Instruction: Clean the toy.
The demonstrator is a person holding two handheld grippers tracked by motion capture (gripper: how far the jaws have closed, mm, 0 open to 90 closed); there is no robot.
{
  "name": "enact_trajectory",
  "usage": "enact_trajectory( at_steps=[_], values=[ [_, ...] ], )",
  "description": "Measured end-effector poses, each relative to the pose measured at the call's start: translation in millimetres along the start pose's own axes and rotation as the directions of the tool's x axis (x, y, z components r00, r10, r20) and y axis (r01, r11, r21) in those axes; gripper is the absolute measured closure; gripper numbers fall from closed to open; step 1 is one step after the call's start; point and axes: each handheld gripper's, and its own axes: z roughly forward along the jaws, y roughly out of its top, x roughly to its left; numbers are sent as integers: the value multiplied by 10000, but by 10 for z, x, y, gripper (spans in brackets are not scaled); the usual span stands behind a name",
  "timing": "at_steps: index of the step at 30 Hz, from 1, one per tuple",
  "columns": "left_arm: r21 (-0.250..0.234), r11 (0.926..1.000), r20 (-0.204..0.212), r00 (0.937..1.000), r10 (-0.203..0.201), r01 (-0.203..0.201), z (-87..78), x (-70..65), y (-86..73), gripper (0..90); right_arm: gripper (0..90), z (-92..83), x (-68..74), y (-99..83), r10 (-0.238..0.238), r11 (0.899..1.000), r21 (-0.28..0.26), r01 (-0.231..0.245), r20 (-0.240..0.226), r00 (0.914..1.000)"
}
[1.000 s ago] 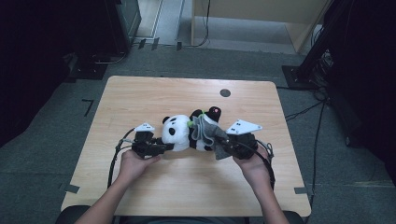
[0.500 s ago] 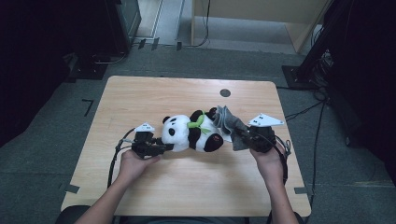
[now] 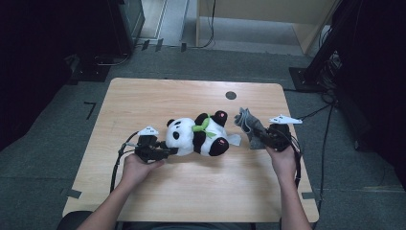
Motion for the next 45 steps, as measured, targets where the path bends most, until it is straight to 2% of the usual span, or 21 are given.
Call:
enact_trajectory(
  at_steps=[4,6,8,13,16,19,22,26,29,30,34,38,42,45],
  values=[
    [-3,10000,3,10000,23,-23,0,0,-4,474,756,136,-156,-64,157,9991,389,-170,338,9993],
    [-15,10000,12,10000,19,-19,1,3,-4,474,753,205,-246,-112,512,9974,492,-525,268,9983],
    [-22,10000,10,10000,16,-16,1,4,-4,474,748,287,-311,-158,667,9943,804,-693,350,9972],
    [-39,10000,0,10000,48,-48,3,4,-5,471,707,421,-423,-265,992,9877,1177,-1029,366,9944],
    [-43,10000,0,10000,69,-69,4,5,-6,469,674,418,-439,-273,1131,9865,1161,-1154,264,9932],
    [-43,10000,-1,10000,75,-75,3,5,-7,468,563,413,-428,-265,971,9883,1140,-1013,417,9944],
    [-45,10000,6,10000,69,-69,3,7,-7,467,511,391,-416,-253,837,9895,1146,-875,377,9958],
    [-43,10000,12,10000,56,-55,4,9,-6,461,377,300,-410,-211,1046,9927,578,-1057,213,9943],
    [-36,10000,3,10000,59,-59,3,7,-6,457,329,218,-400,-175,1272,9918,87,-1271,-143,9918],
    [-33,10000,5,10000,64,-64,3,7,-6,458,322,193,-387,-164,1209,9927,14,-1209,-186,9925],
    [-23,10000,-2,10000,73,-73,2,6,-5,458,300,117,-274,-117,803,9968,-34,-805,-356,9961],
    [-8,10000,-4,10000,79,-79,1,4,-4,456,238,77,-149,-81,406,9988,-258,-416,-385,9984],
    [-1,10000,14,10000,65,-65,0,7,-3,454,196,74,-59,-66,217,9996,-170,-228,-600,9980],
    [8,10000,28,10000,45,-45,0,9,-3,453,164,76,8,-53,223,9997,-115,-235,-980,9949]
  ],
)
